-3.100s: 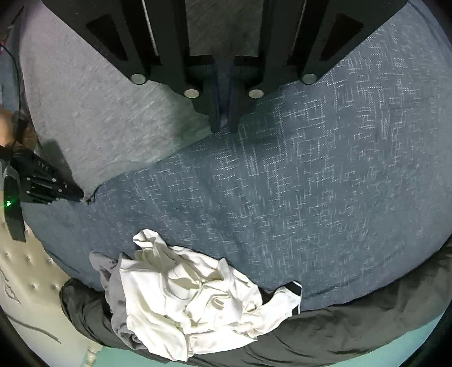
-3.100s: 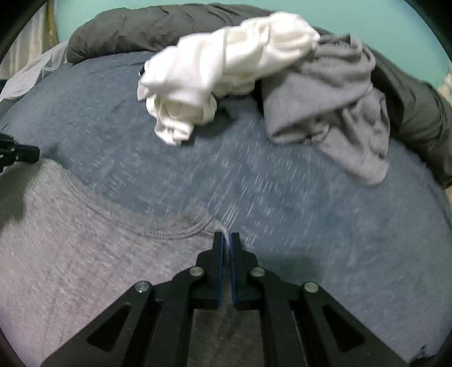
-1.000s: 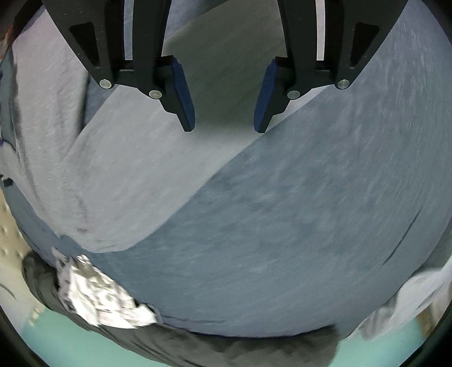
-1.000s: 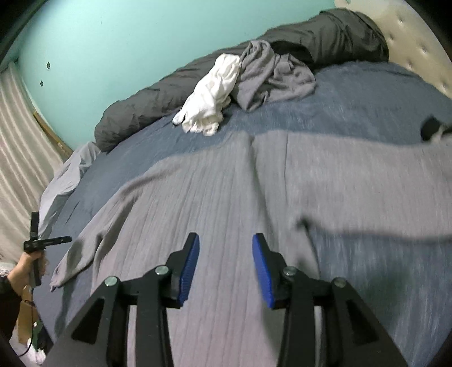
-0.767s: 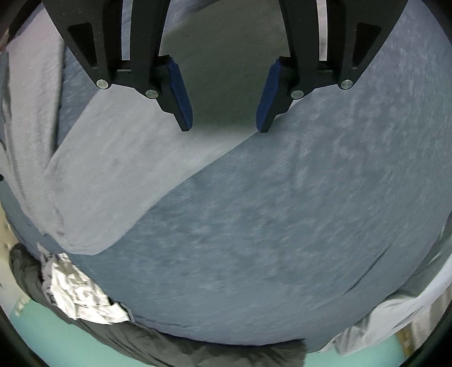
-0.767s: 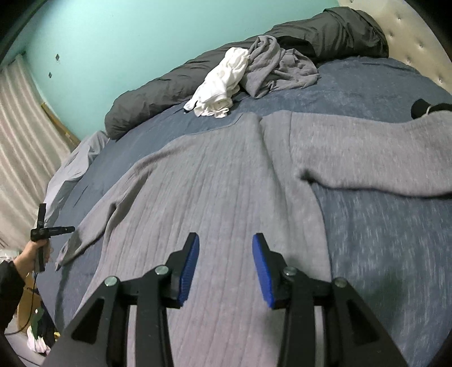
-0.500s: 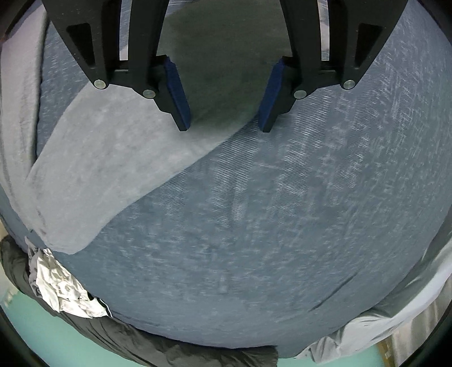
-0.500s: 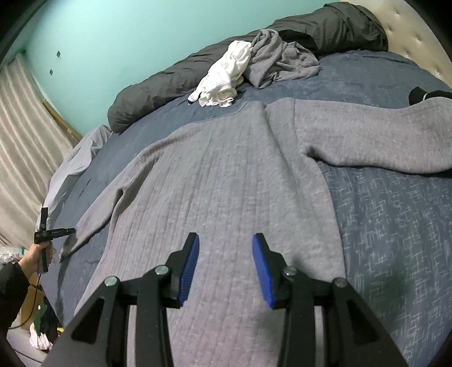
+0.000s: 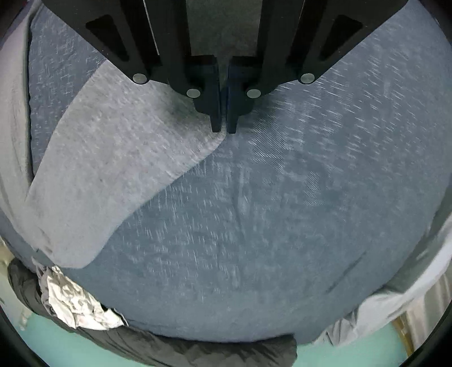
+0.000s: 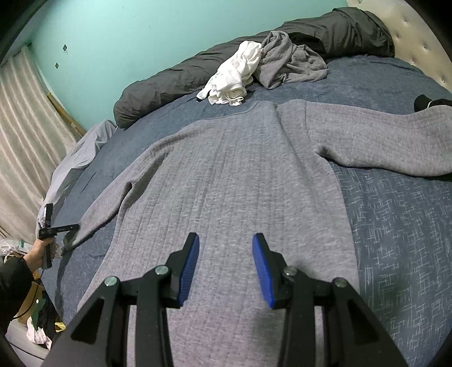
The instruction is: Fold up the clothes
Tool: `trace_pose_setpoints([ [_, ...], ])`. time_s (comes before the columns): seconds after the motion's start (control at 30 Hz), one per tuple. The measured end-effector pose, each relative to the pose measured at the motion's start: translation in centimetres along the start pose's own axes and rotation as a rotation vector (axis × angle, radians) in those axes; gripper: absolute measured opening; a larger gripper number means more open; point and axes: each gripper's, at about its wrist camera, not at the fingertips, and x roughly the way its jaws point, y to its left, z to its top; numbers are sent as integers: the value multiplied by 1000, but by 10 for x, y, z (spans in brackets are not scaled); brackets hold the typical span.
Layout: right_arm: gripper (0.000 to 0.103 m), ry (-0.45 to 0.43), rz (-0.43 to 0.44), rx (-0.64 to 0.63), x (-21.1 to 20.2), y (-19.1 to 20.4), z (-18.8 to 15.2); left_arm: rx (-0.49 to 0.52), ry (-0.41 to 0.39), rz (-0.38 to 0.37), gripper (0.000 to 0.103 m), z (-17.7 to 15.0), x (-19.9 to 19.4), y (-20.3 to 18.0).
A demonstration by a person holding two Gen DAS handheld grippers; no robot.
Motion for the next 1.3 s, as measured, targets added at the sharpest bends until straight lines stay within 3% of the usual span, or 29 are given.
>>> trace_pose_setpoints([
  [0.23, 39, 8, 4, 2, 4, 1, 0, -62, -121, 113, 3, 45, -32, 28],
  [0.3, 39, 12, 2, 2, 6, 0, -1, -80, -103, 121, 4, 61, -23, 28],
  [0.43, 39, 21, -2, 5, 9, -3, -3, -113, -35, 131, 6, 63, -4, 32],
  [0.53, 39, 28, -3, 8, 11, -5, -6, -147, -32, 135, 16, 55, 0, 34],
  [0.57, 39, 30, -4, 5, 11, -6, -6, -164, -38, 136, 26, 53, -1, 36],
  [0.6, 39, 32, -3, 3, 12, -7, -7, -181, -45, 132, 28, 51, -4, 38],
  [0.73, 39, 33, -12, 25, 12, -17, -9, -157, -32, 36, 29, 33, -16, 10],
  [0.87, 39, 45, -29, 57, 5, -31, -12, -117, -13, -69, 44, 13, -29, -25],
  [1.07, 48, 123, -70, 85, -15, -53, -20, -58, 16, -226, 44, -16, -49, -76],
  [1.3, 49, 247, -104, 121, -52, -75, -39, 32, 90, -405, 44, -65, -71, -145],
])
